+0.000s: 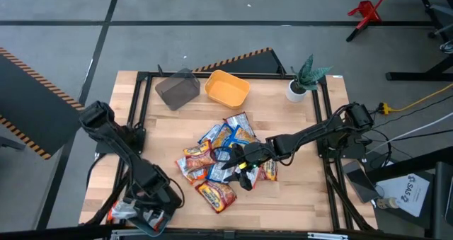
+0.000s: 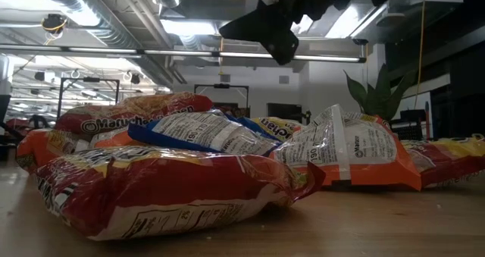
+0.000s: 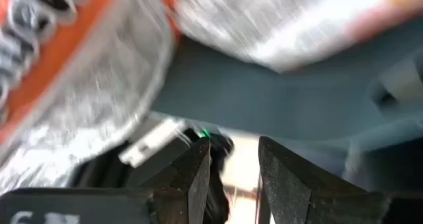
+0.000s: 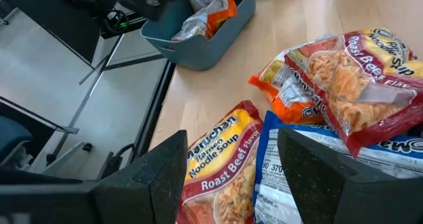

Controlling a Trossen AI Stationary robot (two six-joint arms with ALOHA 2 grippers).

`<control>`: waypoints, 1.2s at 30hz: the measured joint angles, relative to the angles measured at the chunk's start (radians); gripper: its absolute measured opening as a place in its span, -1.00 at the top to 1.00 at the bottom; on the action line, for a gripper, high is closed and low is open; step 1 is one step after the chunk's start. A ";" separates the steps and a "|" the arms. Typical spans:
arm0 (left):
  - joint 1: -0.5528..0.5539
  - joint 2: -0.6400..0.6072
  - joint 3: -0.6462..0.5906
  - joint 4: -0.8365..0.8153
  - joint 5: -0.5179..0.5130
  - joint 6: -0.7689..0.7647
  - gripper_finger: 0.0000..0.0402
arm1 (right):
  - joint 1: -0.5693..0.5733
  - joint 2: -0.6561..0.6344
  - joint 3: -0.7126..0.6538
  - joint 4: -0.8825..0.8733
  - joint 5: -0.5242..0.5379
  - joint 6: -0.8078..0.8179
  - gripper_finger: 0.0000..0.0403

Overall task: Sort Maruchan noodles
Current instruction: Put the orange noodle pack into the blue bin, then put the red noodle pack into the gray bin

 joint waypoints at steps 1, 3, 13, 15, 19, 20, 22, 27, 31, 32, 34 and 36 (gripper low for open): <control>-0.002 0.015 -0.001 -0.023 0.002 0.020 0.38 | 0.000 0.000 0.000 0.001 0.000 0.000 -0.10; -0.002 0.039 -0.001 -0.053 0.023 0.053 0.38 | 0.000 0.000 0.000 0.000 0.000 0.001 -0.10; -0.001 0.049 0.000 -0.319 0.010 0.125 0.38 | 0.000 0.000 0.000 0.000 0.000 0.009 -0.10; -0.001 0.049 0.000 -0.359 0.004 0.126 0.38 | 0.000 0.000 0.000 0.000 0.000 0.009 -0.10; -0.001 0.049 0.000 -0.376 -0.005 0.127 0.38 | 0.000 0.000 0.000 -0.001 -0.001 0.009 -0.10; -0.001 0.049 0.000 -0.374 -0.007 0.126 0.38 | 0.000 0.000 0.000 -0.001 -0.001 0.009 -0.10; -0.001 0.049 0.000 -0.359 -0.006 0.124 0.38 | 0.000 0.000 0.000 -0.005 -0.001 0.009 -0.10; 0.006 0.048 0.015 -0.300 0.033 0.126 0.38 | 0.000 0.000 0.000 -0.040 -0.002 0.009 -0.10; 0.029 0.048 0.065 -0.336 0.037 0.201 0.38 | 0.000 0.000 0.000 -0.070 -0.002 0.009 -0.10; 0.035 0.048 0.083 -0.365 0.035 0.211 0.38 | 0.000 0.000 0.000 -0.075 -0.002 0.009 -0.10; 0.043 0.048 0.122 -0.423 0.027 0.236 0.38 | 0.000 0.000 0.000 -0.081 -0.002 0.009 -0.10; 0.048 0.048 0.175 -0.466 0.018 0.256 0.38 | 0.000 0.000 0.000 -0.085 -0.001 0.009 -0.10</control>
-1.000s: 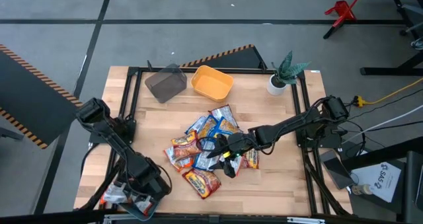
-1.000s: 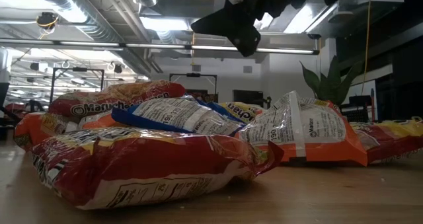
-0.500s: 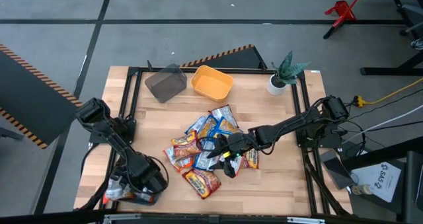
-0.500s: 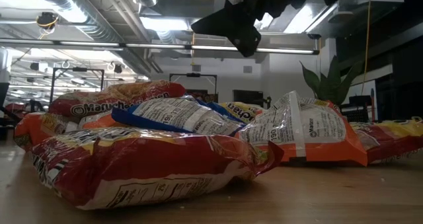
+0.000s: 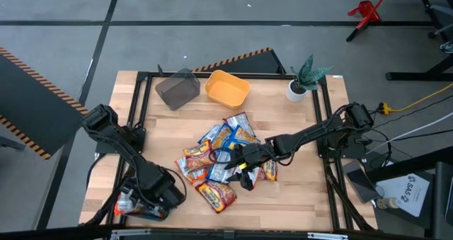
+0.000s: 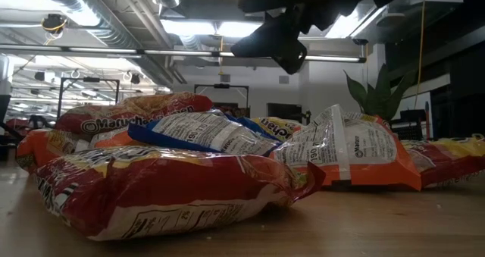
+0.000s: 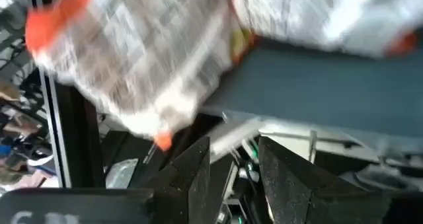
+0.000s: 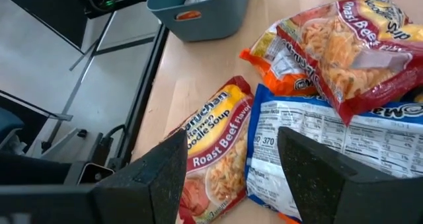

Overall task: Sort Maruchan noodles
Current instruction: Put the red noodle pack into the gray bin

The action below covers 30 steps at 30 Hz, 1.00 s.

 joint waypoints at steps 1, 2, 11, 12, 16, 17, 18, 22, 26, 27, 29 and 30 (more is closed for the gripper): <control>0.003 0.000 0.030 -0.015 -0.024 0.003 0.38 | 0.000 0.000 0.000 -0.001 0.003 0.000 -0.10; 0.007 0.000 0.064 -0.023 -0.067 0.005 0.38 | 0.000 -0.002 0.000 -0.005 0.015 0.000 -0.10; 0.107 -0.002 0.325 -0.028 -0.901 0.149 0.38 | 0.000 -0.061 0.000 -0.189 0.235 0.024 -0.10; 0.131 -0.002 0.331 -0.038 -0.985 0.184 0.38 | -0.001 -0.067 0.000 -0.193 0.246 0.025 -0.10; 0.247 -0.002 0.291 -0.048 -1.110 0.307 0.38 | -0.002 -0.069 0.000 -0.164 0.227 0.051 -0.10; 0.273 -0.001 0.277 -0.050 -1.107 0.341 0.38 | -0.002 -0.069 0.000 -0.161 0.224 0.076 -0.10; 0.296 -0.001 0.263 -0.046 -1.094 0.381 0.38 | -0.003 -0.068 0.000 -0.160 0.221 0.090 -0.10; 0.353 -0.018 0.240 -0.034 -1.014 0.536 0.38 | -0.014 -0.058 -0.001 -0.140 0.221 0.122 -0.11; 0.378 -0.067 0.240 -0.069 -1.001 0.686 0.33 | -0.029 -0.058 0.000 -0.099 0.228 0.118 -0.18; 0.387 -0.078 0.240 -0.078 -0.998 0.719 0.31 | -0.033 -0.058 0.000 -0.083 0.224 0.102 -0.22; 0.420 -0.086 0.237 -0.081 -0.981 0.787 0.26 | -0.036 -0.050 0.001 -0.039 0.200 0.076 -0.30; 0.439 -0.091 0.235 -0.083 -0.974 0.822 0.24 | -0.042 -0.042 0.003 -0.020 0.192 0.067 -0.35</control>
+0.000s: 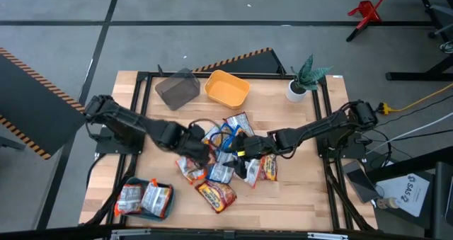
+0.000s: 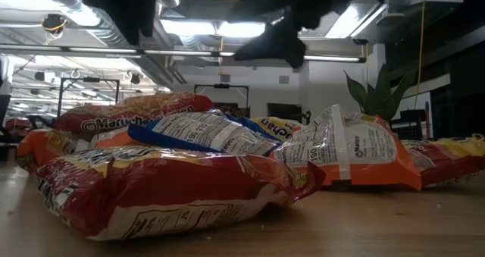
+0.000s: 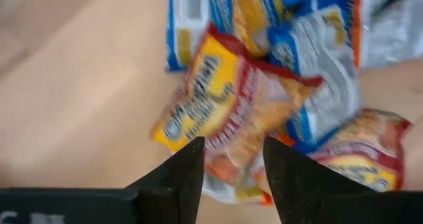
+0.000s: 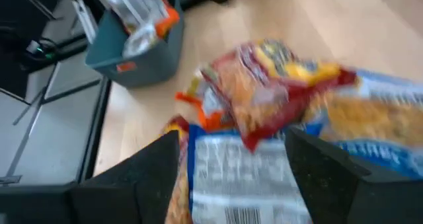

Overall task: Sort Maruchan noodles
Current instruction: Put the red noodle pack into the gray bin

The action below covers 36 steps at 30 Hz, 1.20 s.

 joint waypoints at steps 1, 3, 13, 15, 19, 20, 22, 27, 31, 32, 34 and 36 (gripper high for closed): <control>0.018 -0.004 -0.001 -0.009 0.002 0.038 0.22 | -0.005 0.005 -0.002 -0.002 -0.017 -0.004 -0.40; 0.054 -0.013 -0.001 -0.007 0.026 0.137 0.19 | -0.005 0.028 -0.002 0.024 -0.042 -0.013 -0.49; 0.239 -0.104 -0.251 0.239 0.348 0.574 0.04 | -0.045 0.052 -0.003 -0.027 0.002 -0.018 -0.70; 0.287 -0.143 -0.337 0.282 0.378 0.621 0.02 | -0.065 0.052 -0.003 -0.037 0.004 0.008 -0.69; 0.388 -0.217 -0.503 0.434 0.473 0.679 0.00 | -0.096 0.052 -0.003 -0.054 0.005 0.042 -0.69; 0.410 -0.232 -0.541 0.501 0.502 0.687 0.00 | -0.103 0.052 -0.003 -0.053 0.007 0.042 -0.69; 0.448 -0.258 -0.611 0.590 0.556 0.702 0.00 | -0.121 0.052 -0.003 -0.045 0.007 0.041 -0.69; 0.528 -0.254 -0.735 0.751 0.665 0.771 0.00 | -0.164 0.052 -0.003 -0.048 0.001 0.042 -0.69; 0.568 -0.249 -0.804 0.931 0.735 0.776 0.00 | -0.188 0.052 -0.003 -0.049 0.002 0.056 -0.69; 0.574 -0.248 -0.815 0.972 0.743 0.776 0.00 | -0.190 0.052 -0.003 -0.051 0.001 0.057 -0.69; 0.587 -0.249 -0.834 1.017 0.789 0.770 0.00 | -0.196 0.052 -0.003 -0.051 0.001 0.057 -0.69; 0.590 -0.249 -0.846 1.037 0.820 0.772 0.00 | -0.201 0.052 -0.003 -0.051 -0.012 0.058 -0.69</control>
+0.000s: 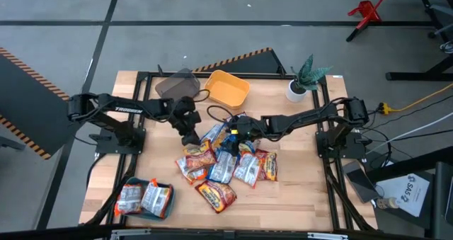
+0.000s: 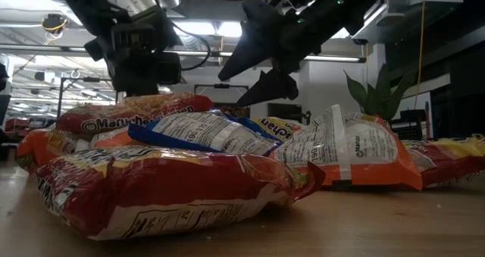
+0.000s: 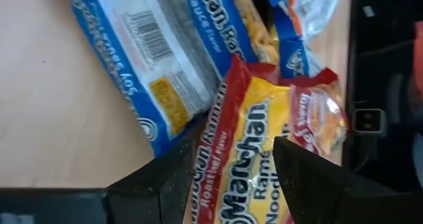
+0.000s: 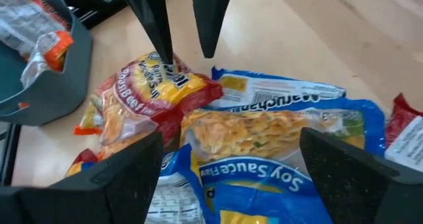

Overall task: Sort Maruchan noodles
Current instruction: Put the red noodle pack into the gray bin

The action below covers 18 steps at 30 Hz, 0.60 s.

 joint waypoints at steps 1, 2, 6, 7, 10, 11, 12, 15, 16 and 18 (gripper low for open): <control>-0.003 0.005 -0.003 0.005 0.004 0.005 0.00 | 0.000 0.000 0.000 0.000 -0.004 0.001 -0.69; -0.008 0.015 -0.006 0.008 0.007 0.014 0.00 | 0.000 0.000 0.000 0.000 -0.004 0.001 -0.69; -0.022 0.046 -0.013 0.034 0.024 0.042 0.00 | 0.000 0.000 0.000 0.000 0.000 0.001 -0.69; -0.028 0.054 -0.012 0.054 0.023 0.046 0.00 | 0.000 0.000 0.000 0.000 0.006 0.001 -0.69; -0.040 0.084 -0.013 0.115 0.018 0.040 0.00 | 0.000 0.000 0.000 0.001 0.020 0.001 -0.69; -0.044 0.093 -0.013 0.124 0.013 0.035 0.00 | -0.001 0.000 0.000 0.002 0.022 0.002 -0.69; -0.048 0.104 -0.013 0.130 0.012 0.033 0.00 | -0.001 0.000 0.000 0.003 0.022 0.002 -0.69; -0.060 0.144 -0.013 0.141 0.021 0.032 0.00 | -0.001 0.000 0.000 0.007 0.022 0.002 -0.69; -0.063 0.156 -0.013 0.147 0.045 0.031 0.00 | -0.001 0.000 0.000 0.008 0.022 0.002 -0.69; -0.069 0.180 -0.013 0.175 0.099 0.027 0.00 | -0.001 0.000 0.000 0.008 0.022 -0.001 -0.69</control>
